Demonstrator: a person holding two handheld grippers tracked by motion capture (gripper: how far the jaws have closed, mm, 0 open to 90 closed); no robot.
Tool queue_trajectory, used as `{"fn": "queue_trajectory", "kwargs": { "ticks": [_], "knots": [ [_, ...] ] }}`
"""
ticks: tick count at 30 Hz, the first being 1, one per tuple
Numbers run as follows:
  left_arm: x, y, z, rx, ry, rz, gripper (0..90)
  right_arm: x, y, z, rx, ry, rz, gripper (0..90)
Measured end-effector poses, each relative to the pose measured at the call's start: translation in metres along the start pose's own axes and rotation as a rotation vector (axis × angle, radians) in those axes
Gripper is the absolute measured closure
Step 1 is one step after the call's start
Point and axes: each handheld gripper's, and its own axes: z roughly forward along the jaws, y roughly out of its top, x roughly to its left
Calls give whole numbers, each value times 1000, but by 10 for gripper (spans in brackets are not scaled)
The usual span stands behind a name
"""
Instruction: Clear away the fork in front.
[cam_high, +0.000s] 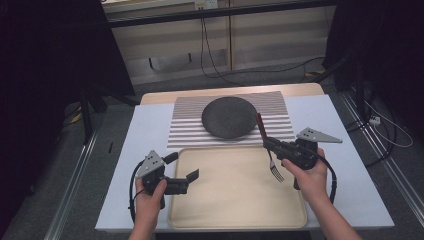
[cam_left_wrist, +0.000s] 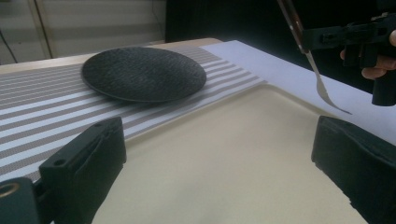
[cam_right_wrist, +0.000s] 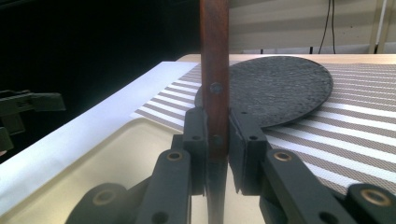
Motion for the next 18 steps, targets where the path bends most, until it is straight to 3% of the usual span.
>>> {"fn": "queue_trajectory", "kwargs": {
  "ticks": [3, 18],
  "knots": [
    [-3, 1, 8, 3, -15, -4, 31, 2, 0, 1, -6, 9, 9, 787],
    [-19, 7, 38, 8, -71, -4, 34, 22, 1, 18, -1, 40, -33, 786]
  ]
}}
